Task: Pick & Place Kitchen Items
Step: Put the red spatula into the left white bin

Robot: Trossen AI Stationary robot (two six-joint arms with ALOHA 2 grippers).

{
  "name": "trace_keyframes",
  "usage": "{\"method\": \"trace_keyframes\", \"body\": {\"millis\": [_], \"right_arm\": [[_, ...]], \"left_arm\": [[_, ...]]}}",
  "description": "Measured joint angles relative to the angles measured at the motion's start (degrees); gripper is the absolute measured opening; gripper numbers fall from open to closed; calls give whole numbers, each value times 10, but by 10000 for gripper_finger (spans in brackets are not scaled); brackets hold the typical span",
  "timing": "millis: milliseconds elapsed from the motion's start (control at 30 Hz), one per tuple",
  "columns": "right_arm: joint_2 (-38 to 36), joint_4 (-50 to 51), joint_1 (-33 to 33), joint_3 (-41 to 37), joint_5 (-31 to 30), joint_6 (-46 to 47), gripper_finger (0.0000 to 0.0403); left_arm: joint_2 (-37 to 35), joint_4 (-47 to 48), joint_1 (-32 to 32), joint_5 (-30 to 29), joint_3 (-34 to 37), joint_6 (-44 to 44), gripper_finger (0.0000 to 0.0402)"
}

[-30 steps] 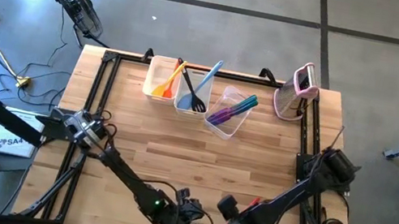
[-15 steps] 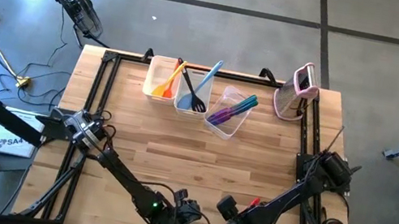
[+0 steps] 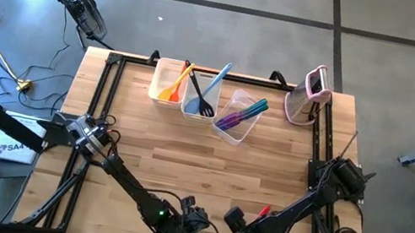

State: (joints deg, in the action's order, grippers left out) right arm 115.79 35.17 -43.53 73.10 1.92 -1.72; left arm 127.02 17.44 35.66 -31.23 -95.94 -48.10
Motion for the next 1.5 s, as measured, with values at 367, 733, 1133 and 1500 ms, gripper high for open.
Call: {"method": "trace_keyframes", "body": {"millis": [367, 733, 1133, 1500], "right_arm": [[11, 13, 10, 3, 1, -15, 165], [22, 14, 12, 5, -14, -15, 94], [22, 10, 5, 5, -47, 21, 80], [-102, 27, -44, -2, -154, 35, 79]], "left_arm": [[0, 1, 0, 0, 0, -2, 207], [0, 1, 0, 0, 0, -2, 207], [0, -9, 0, 0, 0, -7, 207], [0, -13, 0, -26, 0, -3, 207]]}}
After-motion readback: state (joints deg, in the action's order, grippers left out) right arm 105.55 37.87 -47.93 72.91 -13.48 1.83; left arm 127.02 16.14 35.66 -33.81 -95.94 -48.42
